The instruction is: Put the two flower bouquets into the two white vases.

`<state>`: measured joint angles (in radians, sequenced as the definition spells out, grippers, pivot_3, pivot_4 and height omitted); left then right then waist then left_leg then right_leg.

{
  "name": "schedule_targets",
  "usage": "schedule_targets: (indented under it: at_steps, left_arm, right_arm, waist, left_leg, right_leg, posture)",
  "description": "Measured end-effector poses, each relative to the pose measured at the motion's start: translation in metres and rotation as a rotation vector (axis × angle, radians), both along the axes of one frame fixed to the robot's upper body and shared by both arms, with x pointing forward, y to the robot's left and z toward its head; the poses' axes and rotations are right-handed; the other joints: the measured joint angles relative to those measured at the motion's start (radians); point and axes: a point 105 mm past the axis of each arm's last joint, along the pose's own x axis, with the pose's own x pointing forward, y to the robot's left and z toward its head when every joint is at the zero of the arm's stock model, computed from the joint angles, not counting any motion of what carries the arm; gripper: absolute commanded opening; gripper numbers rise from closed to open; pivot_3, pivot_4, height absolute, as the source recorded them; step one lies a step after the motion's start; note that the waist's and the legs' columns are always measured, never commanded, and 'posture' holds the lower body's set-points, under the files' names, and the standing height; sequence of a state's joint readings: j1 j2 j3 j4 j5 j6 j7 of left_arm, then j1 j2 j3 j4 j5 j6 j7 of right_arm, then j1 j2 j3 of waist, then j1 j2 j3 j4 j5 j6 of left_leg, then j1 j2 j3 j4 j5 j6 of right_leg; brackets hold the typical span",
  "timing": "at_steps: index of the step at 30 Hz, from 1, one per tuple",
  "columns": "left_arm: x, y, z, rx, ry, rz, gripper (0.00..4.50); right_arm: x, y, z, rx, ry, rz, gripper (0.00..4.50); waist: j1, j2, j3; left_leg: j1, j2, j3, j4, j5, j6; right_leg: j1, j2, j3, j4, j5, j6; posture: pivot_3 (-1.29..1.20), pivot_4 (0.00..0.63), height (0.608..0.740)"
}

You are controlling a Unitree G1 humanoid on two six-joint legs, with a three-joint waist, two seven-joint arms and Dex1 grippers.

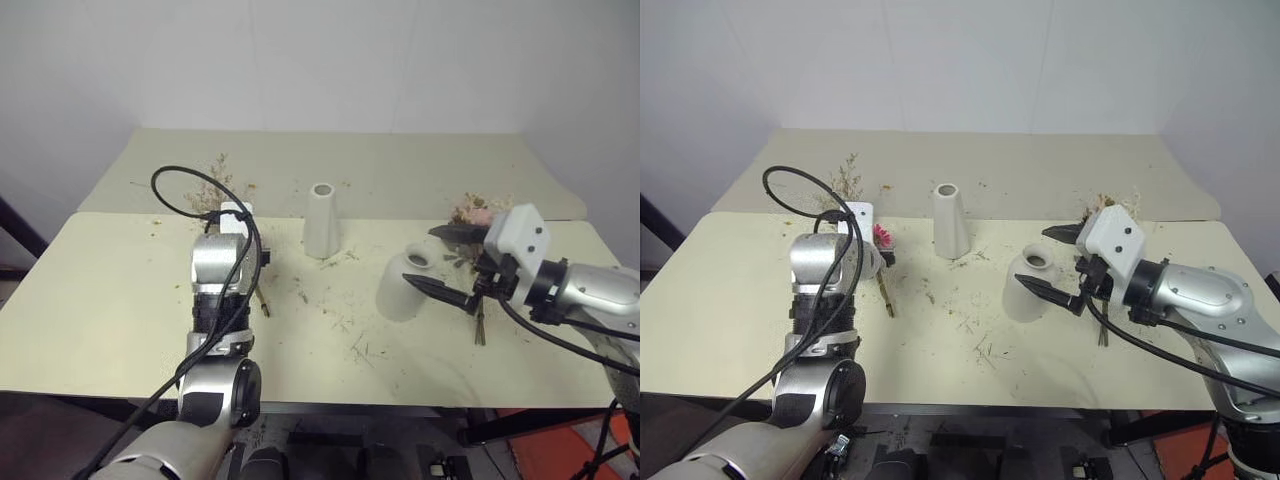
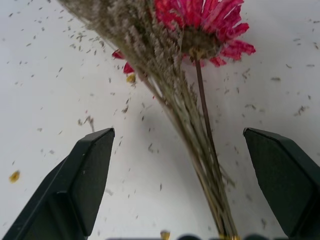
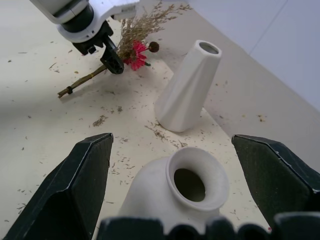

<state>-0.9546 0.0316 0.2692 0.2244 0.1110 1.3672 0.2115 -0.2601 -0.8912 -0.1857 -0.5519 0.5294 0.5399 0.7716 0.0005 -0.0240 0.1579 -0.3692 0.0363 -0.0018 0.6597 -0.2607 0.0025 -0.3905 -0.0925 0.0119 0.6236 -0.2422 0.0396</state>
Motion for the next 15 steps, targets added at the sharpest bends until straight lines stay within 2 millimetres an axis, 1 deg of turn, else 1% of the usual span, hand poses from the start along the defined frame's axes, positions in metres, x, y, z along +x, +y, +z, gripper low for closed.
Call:
schedule_targets:
  at_steps: [3,6,9,15]
  left_arm:
    - [0.008,0.000,-0.001,-0.031,-0.020,0.005,4.50]
    - [0.014,0.001,-0.005,-0.078,-0.026,0.006,3.91]
    - [0.017,0.005,-0.008,-0.089,-0.026,0.022,2.95]
    - [0.019,0.010,-0.005,-0.095,-0.042,0.047,1.00]
  right_arm:
    - [-0.002,-0.003,0.001,0.004,-0.001,-0.022,4.47]
    - [-0.004,-0.004,0.000,0.000,0.001,-0.033,4.50]
    - [-0.005,-0.005,-0.004,-0.004,0.017,-0.037,4.50]
    - [-0.006,-0.007,-0.001,-0.003,0.009,-0.047,4.50]
  waist:
    - [-0.002,0.000,0.000]
    - [-0.001,0.000,0.000]
    - [-0.001,0.000,0.000]
    - [0.000,0.000,0.000]
  left_leg:
    - [0.000,0.000,0.000,0.000,0.000,0.000]
    - [0.000,0.000,0.000,0.000,0.000,0.000]
    - [0.000,0.000,0.000,0.000,0.000,0.000]
    - [0.000,0.000,0.000,0.000,0.000,0.000]
  right_leg:
    - [0.000,0.000,0.000,0.000,0.000,0.000]
    - [0.000,0.000,0.000,0.000,0.000,0.000]
    - [0.000,0.000,0.000,0.000,0.000,0.000]
    - [0.000,0.000,0.000,0.000,0.000,0.000]
  posture:
    - [0.00,0.150,0.740]
    - [0.00,0.150,0.740]
    - [0.00,0.150,0.740]
    - [0.00,0.150,0.740]
